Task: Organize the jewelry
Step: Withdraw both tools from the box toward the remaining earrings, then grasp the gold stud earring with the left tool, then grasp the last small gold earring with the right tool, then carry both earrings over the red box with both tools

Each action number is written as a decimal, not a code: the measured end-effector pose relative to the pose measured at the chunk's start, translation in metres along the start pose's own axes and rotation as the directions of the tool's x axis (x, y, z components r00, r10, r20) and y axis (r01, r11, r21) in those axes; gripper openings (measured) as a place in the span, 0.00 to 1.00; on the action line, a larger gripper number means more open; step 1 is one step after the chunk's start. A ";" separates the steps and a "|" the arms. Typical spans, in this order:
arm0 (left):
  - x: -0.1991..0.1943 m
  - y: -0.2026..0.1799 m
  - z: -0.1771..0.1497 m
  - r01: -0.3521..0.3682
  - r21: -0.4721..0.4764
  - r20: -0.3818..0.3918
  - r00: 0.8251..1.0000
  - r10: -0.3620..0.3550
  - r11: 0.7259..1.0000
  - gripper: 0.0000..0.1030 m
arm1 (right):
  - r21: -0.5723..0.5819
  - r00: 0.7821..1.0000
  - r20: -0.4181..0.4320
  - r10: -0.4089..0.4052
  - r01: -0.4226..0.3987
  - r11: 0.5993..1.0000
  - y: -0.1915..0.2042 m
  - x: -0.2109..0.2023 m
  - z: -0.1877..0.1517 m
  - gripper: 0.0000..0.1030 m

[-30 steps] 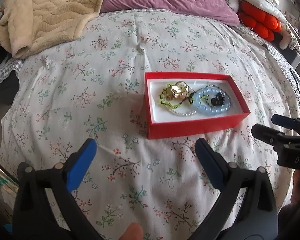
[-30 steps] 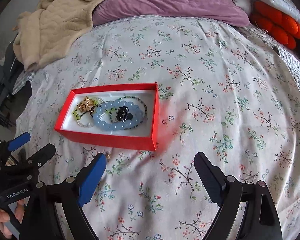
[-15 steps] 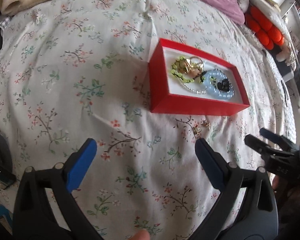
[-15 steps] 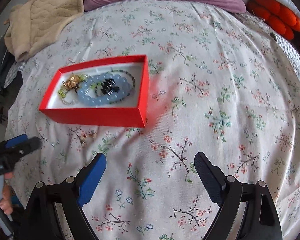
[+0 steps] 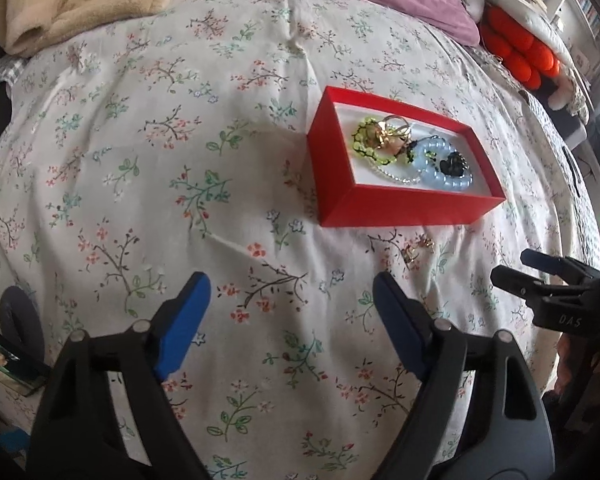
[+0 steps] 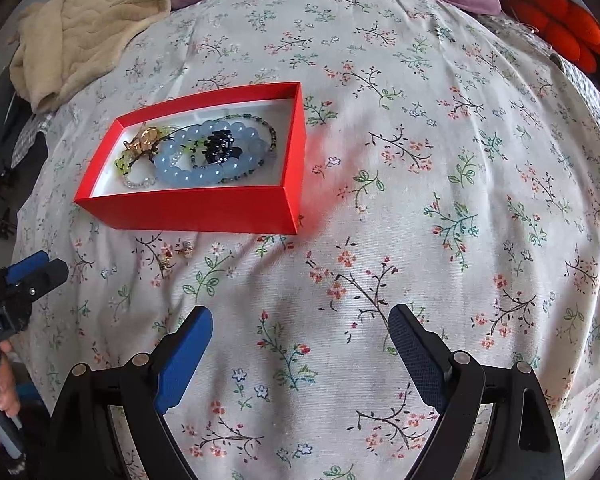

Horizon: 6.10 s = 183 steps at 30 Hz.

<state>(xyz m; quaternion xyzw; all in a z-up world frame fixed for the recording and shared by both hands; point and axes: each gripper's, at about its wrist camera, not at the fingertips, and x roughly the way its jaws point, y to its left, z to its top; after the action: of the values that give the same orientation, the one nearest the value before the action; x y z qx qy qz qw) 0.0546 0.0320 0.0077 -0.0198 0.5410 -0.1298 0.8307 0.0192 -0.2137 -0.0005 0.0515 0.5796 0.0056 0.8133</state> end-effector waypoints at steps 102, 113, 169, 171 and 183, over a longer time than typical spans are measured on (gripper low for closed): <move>0.030 -0.027 -0.003 -0.019 0.203 -0.013 1.000 0.022 0.979 0.07 | -0.152 0.995 -0.005 0.097 -0.097 0.984 0.076 0.054 0.021 0.67; 0.027 -0.018 -0.004 -0.010 0.183 -0.017 1.000 0.013 0.983 0.07 | -0.201 0.997 0.040 0.066 -0.057 0.978 0.098 0.063 0.026 0.47; -0.014 -0.053 0.034 0.020 0.136 0.155 0.987 -0.041 0.990 0.07 | -0.075 0.969 0.196 0.151 -0.139 0.988 0.051 -0.024 0.047 0.08; -0.015 -0.056 0.039 0.017 0.136 0.171 0.984 -0.040 0.991 0.07 | -0.065 0.969 0.202 0.146 -0.135 0.989 0.047 -0.025 0.053 0.08; 0.013 -0.067 0.061 -0.029 0.124 0.187 0.982 0.006 0.992 0.07 | -0.027 0.972 0.178 0.152 -0.149 0.988 0.034 -0.008 0.076 0.09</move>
<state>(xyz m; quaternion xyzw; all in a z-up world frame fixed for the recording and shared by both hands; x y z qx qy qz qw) 0.1020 -0.0425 0.0334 0.0256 0.4519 -0.1541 0.8783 0.0900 -0.1862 0.0350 0.0900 0.4985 0.0665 0.8597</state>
